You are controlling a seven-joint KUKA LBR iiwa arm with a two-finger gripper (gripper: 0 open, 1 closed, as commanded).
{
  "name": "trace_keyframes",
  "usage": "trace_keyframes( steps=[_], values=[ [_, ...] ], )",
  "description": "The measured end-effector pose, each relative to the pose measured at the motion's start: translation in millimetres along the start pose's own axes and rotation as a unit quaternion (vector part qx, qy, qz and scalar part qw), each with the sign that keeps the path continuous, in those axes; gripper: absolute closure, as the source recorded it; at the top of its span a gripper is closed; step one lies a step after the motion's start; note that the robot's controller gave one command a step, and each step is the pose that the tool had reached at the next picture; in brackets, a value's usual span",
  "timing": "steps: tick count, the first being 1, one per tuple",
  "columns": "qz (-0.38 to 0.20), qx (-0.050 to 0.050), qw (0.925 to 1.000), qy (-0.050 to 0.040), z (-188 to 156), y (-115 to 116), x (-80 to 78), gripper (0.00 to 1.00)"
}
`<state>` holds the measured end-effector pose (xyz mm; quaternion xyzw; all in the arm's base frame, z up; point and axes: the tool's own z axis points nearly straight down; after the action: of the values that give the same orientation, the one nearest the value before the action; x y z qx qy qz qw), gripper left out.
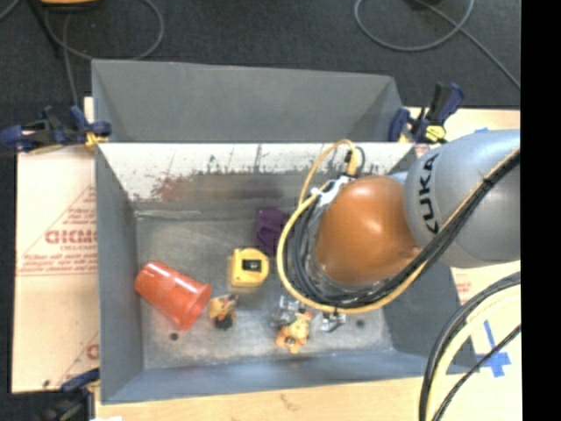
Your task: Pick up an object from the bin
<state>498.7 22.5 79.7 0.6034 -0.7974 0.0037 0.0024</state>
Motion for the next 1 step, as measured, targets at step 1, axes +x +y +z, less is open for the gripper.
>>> trace_keyframes(
  steps=[1],
  values=[
    [-0.004, -0.005, 1.0, -0.0039, -44.4, 4.5, -4.1, 1.0]
  ],
)
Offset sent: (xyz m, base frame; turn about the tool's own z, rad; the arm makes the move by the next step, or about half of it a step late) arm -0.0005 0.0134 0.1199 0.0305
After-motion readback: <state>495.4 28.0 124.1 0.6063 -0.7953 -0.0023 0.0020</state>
